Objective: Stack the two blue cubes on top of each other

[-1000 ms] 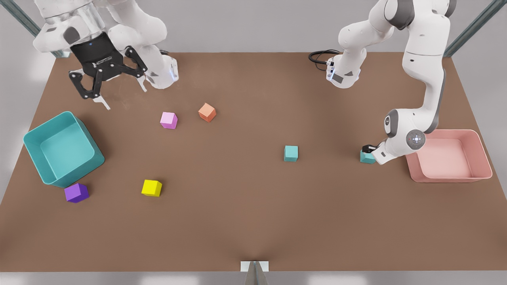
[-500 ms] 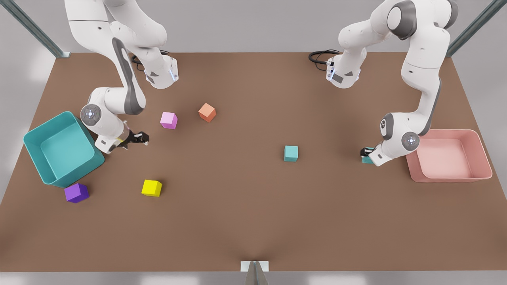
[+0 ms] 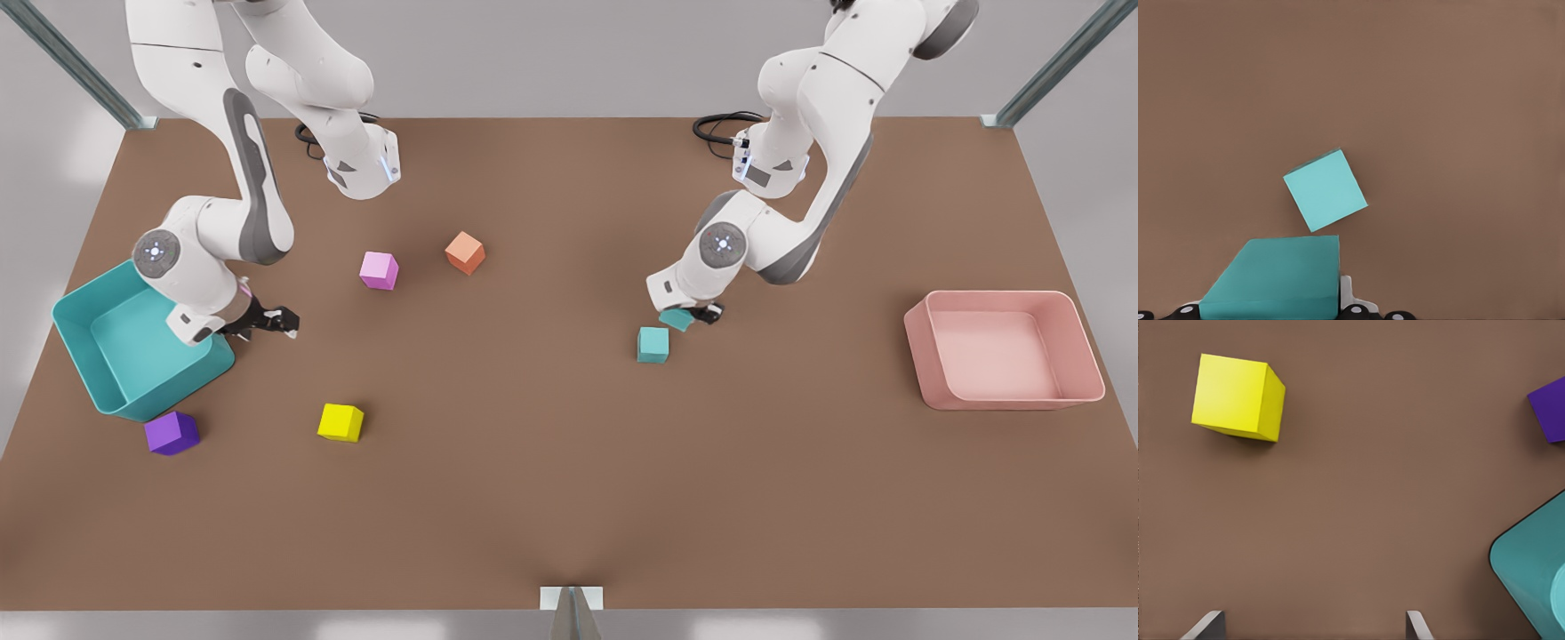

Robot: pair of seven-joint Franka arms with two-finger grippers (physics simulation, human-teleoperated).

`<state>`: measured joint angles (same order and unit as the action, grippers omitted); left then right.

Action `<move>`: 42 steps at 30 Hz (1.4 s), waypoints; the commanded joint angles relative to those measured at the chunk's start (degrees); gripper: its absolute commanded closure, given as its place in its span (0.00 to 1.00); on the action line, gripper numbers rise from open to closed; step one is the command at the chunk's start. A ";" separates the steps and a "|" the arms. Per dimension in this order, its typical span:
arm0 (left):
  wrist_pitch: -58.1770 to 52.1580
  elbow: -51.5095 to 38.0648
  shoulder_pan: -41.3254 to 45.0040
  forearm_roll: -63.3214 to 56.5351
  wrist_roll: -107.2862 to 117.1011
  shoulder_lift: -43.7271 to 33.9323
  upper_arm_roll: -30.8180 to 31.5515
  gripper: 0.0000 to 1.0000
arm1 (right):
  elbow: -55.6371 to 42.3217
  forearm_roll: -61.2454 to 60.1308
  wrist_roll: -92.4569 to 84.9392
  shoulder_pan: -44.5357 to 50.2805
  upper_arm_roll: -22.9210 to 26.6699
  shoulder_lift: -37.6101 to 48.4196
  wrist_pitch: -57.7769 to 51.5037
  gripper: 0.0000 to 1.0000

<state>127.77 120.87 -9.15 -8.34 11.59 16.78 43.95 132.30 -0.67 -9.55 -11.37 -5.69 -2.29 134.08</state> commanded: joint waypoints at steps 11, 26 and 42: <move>-2.70 -8.11 3.26 -13.72 41.85 12.14 -0.62 0.38 | -0.03 -0.04 1.11 1.79 -0.02 0.18 -0.49 0.00; 1.52 -8.11 4.49 -15.47 44.84 15.39 -2.12 0.38 | -0.03 -0.12 1.20 1.97 -0.03 0.27 -0.49 0.00; -30.65 -30.51 4.58 -14.86 40.10 14.34 2.63 0.00 | -0.12 -0.12 1.11 1.97 -0.11 0.45 -0.58 0.00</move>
<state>113.35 92.96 -4.63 -23.52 51.04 31.20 46.10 132.22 -0.68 -8.14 -8.72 -5.77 -1.95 133.57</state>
